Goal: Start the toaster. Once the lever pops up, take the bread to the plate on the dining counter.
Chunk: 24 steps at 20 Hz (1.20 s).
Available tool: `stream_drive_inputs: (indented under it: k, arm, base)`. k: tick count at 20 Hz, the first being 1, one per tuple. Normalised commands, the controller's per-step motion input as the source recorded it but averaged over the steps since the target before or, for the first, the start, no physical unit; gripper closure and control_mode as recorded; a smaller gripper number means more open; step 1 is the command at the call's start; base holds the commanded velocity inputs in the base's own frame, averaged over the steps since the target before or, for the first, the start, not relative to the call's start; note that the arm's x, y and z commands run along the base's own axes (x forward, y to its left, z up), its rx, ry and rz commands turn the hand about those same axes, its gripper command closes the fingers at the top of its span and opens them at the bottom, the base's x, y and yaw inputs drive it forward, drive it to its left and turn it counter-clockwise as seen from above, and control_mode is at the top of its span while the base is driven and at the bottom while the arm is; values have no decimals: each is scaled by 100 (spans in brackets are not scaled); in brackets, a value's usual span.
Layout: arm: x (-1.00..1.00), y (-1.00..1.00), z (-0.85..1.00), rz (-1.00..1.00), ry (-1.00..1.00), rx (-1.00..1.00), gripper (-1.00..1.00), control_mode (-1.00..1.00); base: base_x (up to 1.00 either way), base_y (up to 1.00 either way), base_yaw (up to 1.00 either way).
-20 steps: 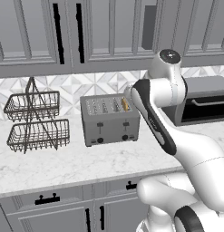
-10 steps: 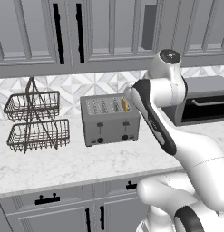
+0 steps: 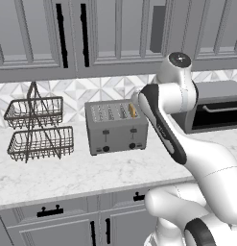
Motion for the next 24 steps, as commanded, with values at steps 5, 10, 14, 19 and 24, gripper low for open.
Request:
stream_drive_inputs:
  k: [5, 10, 14, 19, 24]
  arm:
    - [0, 0, 0, 0, 0, 0, -100, -100]
    - [0, 0, 0, 0, 0, 0, -100, -100]
    - [-9, 0, 0, 0, 0, 0, -100, -100]
    - [-34, 0, 0, 0, 0, 0, -100, -100]
    - [-33, 0, -4, -2, -2, 0, -100, -100]
  base:
    - [0, 0, 0]
    - [0, 0, 0]
    - [0, 0, 0]
    - [0, 0, 0]
    - [0, 0, 0]
